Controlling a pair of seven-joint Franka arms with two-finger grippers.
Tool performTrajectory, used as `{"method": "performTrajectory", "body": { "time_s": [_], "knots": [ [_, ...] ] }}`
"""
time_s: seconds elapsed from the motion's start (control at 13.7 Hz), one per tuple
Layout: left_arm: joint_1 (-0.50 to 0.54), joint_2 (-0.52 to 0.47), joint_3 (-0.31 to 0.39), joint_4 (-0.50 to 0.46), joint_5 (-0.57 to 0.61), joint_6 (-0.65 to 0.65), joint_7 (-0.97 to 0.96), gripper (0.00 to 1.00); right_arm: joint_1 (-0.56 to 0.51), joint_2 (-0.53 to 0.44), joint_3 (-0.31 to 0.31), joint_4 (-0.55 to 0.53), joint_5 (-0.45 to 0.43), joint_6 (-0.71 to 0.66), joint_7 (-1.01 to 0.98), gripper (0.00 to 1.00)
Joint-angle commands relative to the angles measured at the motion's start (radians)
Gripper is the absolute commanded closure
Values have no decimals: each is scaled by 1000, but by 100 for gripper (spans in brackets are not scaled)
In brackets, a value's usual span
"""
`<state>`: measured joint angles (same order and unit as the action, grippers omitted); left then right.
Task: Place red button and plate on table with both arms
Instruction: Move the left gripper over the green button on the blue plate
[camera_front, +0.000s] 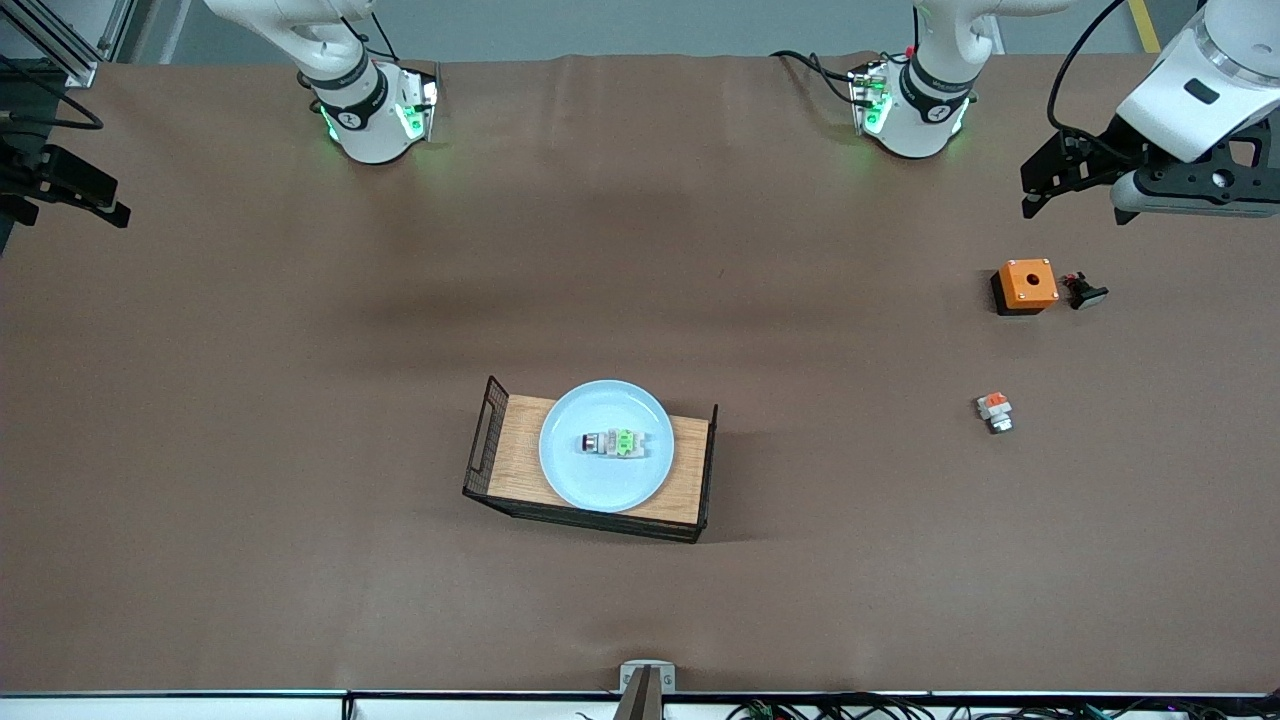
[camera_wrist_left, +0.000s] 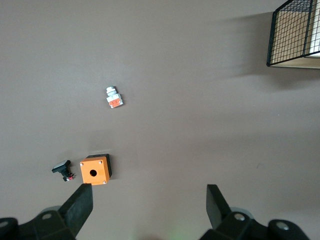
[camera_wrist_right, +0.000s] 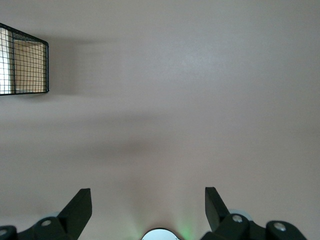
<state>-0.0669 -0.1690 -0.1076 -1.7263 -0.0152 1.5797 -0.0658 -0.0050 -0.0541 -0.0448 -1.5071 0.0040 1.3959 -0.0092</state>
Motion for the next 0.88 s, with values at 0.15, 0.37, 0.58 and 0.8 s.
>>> {"method": "performTrajectory", "body": {
  "time_s": [0.15,0.37,0.58,0.8],
  "knots": [
    [-1,-17,-12,-16,-5,11,-6,0,2,8,3,24,-19,-14,11,0],
    [1,-3,-15,-10,-19,20,-17,0,-1,8,3,24,-19,-12,9,0],
    [-2,46,-15,19,-76,17,-226,0,-7,11,3,24,-18,-11,6,0],
    [-37,159,-72,112,-109,17,-690,0,-9,16,3,24,-18,-11,3,0]
  ]
}}
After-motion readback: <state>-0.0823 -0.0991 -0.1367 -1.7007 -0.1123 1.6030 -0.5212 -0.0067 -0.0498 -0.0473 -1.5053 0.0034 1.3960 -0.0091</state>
